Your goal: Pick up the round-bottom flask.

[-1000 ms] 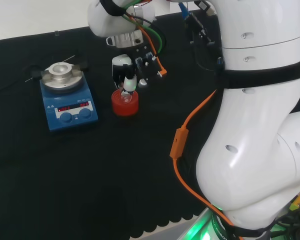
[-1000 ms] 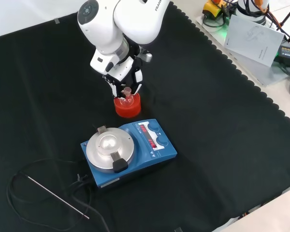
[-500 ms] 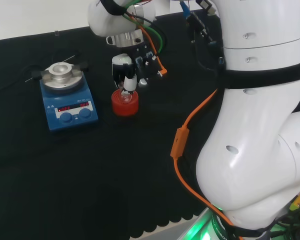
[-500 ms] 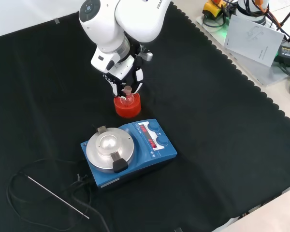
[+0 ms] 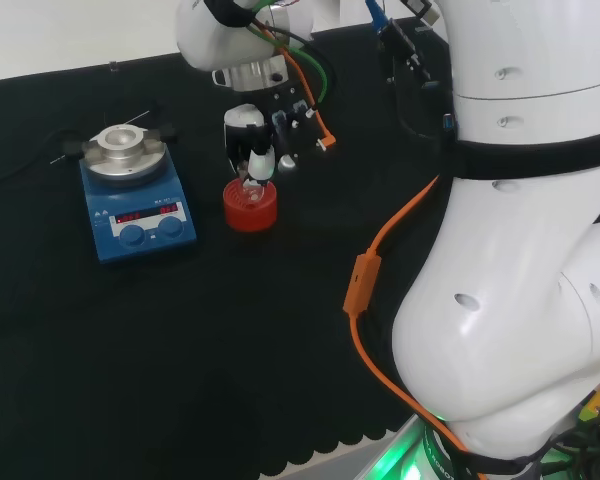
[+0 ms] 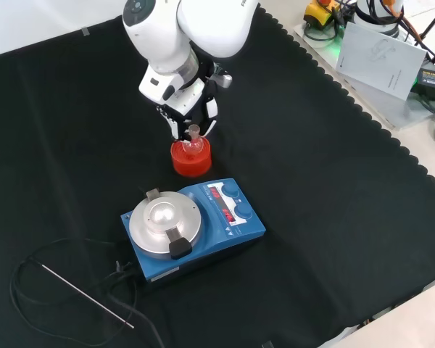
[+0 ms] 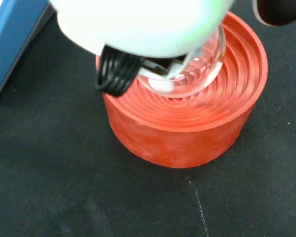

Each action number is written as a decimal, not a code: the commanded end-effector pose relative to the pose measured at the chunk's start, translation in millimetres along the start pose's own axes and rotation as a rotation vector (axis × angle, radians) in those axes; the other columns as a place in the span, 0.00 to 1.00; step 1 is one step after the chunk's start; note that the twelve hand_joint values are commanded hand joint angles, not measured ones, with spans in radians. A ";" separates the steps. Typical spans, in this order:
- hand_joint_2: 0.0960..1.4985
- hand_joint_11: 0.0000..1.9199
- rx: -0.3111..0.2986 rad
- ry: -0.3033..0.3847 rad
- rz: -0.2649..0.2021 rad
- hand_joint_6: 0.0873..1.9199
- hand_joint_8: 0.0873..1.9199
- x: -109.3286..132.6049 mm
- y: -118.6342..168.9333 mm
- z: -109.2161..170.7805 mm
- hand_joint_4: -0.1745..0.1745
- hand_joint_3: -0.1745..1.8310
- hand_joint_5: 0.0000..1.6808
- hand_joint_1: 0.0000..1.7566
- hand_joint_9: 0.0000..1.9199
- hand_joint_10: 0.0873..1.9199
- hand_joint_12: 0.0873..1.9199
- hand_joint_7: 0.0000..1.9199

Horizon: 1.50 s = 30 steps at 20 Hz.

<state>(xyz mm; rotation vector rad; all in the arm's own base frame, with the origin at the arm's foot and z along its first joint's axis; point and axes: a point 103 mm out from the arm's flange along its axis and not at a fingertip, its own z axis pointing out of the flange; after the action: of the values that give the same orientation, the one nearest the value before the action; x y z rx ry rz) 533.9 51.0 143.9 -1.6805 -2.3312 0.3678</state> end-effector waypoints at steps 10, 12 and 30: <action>0.27 0.83 -0.024 -0.027 0.000 0.39 0.33 18.5 -18.7 -23.6 0.00 0.57 0.71 0.76 0.91 0.11 0.39 0.75; 0.27 0.83 -0.028 -0.029 0.002 0.39 0.33 19.7 -20.0 -25.5 0.00 0.57 0.71 0.76 0.91 0.11 0.39 0.75; 0.26 0.85 -0.038 -0.056 -0.008 0.38 0.32 28.5 -20.6 -41.3 0.00 0.58 0.72 0.76 0.91 0.11 0.38 0.76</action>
<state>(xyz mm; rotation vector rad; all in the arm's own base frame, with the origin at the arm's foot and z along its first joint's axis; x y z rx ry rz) 519.9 73.9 189.8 -1.6976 -2.3976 0.3723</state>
